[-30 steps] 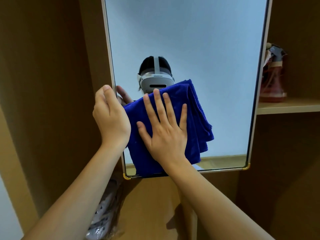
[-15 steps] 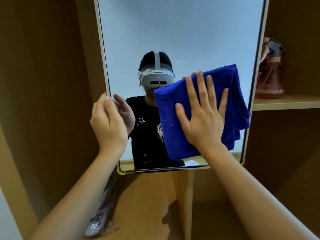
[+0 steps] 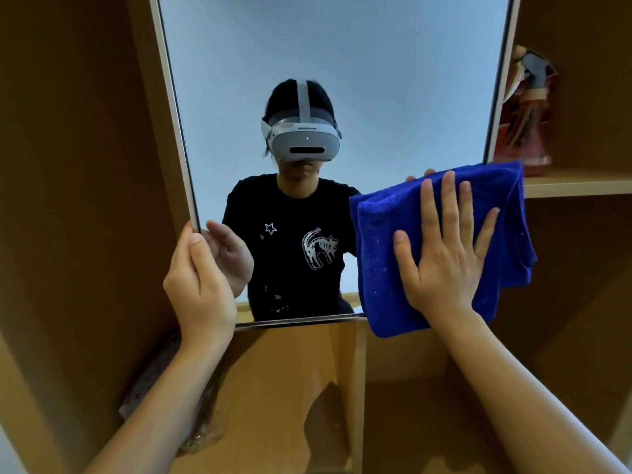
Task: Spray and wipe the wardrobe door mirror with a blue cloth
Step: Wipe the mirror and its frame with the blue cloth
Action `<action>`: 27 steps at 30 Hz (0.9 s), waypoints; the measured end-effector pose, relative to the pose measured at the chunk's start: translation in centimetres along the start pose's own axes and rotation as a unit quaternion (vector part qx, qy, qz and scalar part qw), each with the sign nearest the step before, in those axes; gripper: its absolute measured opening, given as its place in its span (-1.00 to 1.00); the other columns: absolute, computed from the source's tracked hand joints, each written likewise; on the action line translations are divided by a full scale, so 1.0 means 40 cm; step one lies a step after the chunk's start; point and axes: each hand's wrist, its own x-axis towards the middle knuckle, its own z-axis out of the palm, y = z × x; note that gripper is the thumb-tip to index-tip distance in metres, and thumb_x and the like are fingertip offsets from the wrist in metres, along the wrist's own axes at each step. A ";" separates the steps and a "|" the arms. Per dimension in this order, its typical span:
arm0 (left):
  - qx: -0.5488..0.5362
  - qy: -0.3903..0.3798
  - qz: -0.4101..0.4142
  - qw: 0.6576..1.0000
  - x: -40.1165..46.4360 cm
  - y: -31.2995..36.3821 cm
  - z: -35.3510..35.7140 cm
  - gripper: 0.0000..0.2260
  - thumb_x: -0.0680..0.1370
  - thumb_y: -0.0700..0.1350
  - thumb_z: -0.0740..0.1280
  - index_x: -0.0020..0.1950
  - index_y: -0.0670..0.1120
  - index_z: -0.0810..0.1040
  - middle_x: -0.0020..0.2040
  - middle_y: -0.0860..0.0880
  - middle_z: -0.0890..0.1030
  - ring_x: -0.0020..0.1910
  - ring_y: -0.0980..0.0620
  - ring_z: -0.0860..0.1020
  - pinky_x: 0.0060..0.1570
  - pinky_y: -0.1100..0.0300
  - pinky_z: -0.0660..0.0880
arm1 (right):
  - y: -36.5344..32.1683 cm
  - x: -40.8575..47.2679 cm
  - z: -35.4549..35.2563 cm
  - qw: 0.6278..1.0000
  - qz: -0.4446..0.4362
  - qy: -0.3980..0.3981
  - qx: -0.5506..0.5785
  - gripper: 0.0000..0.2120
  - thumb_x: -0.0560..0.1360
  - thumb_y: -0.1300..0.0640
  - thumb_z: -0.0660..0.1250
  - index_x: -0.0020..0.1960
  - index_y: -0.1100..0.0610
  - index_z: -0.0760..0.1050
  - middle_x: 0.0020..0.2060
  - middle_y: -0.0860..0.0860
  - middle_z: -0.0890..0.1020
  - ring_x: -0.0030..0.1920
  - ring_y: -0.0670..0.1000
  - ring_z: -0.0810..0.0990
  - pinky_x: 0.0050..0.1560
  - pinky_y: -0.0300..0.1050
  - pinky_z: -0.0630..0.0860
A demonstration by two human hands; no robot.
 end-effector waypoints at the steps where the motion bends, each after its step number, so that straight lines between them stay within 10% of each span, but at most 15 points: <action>1: -0.008 0.000 -0.004 1.000 -0.003 -0.003 -0.001 -0.60 0.67 -0.06 0.01 0.39 -0.22 0.42 0.31 -0.15 0.52 0.32 -0.03 0.47 0.28 0.13 0.40 | -0.004 -0.019 0.006 1.000 0.004 0.002 0.000 -0.38 0.62 -0.21 -0.09 0.59 0.02 -0.07 0.58 0.05 0.02 0.57 0.01 -0.11 0.51 0.24 -0.19; 17: 0.011 0.017 -0.042 0.999 -0.024 0.015 0.011 -0.52 0.62 0.11 -0.02 0.47 -0.05 0.33 0.41 -0.03 0.43 0.41 0.08 0.36 0.41 0.02 0.32 | -0.302 -0.077 0.057 0.999 0.028 0.000 0.038 -0.40 0.63 -0.20 -0.08 0.59 0.03 -0.05 0.57 0.02 -0.01 0.58 0.04 -0.08 0.51 0.28 -0.17; 21: -0.016 0.002 -0.027 1.000 -0.018 0.024 0.005 -0.54 0.61 0.19 -0.08 0.12 0.00 0.53 0.01 -0.10 0.62 0.04 -0.07 0.57 0.11 -0.10 0.49 | -0.430 -0.084 0.082 0.999 -0.012 -0.008 0.039 -0.39 0.63 -0.20 -0.05 0.58 0.02 -0.09 0.57 0.00 0.00 0.58 0.01 -0.15 0.51 0.25 -0.20; 27: -0.052 0.014 -0.023 0.998 -0.018 0.034 0.001 -0.60 0.65 0.05 -0.06 -0.04 -0.13 0.49 -0.25 0.04 0.55 -0.29 0.15 0.51 -0.25 0.37 0.41 | -0.486 -0.092 0.096 0.999 -0.021 -0.004 0.029 -0.42 0.64 -0.20 -0.10 0.58 0.02 -0.05 0.56 0.00 0.05 0.57 0.00 -0.18 0.51 0.24 -0.17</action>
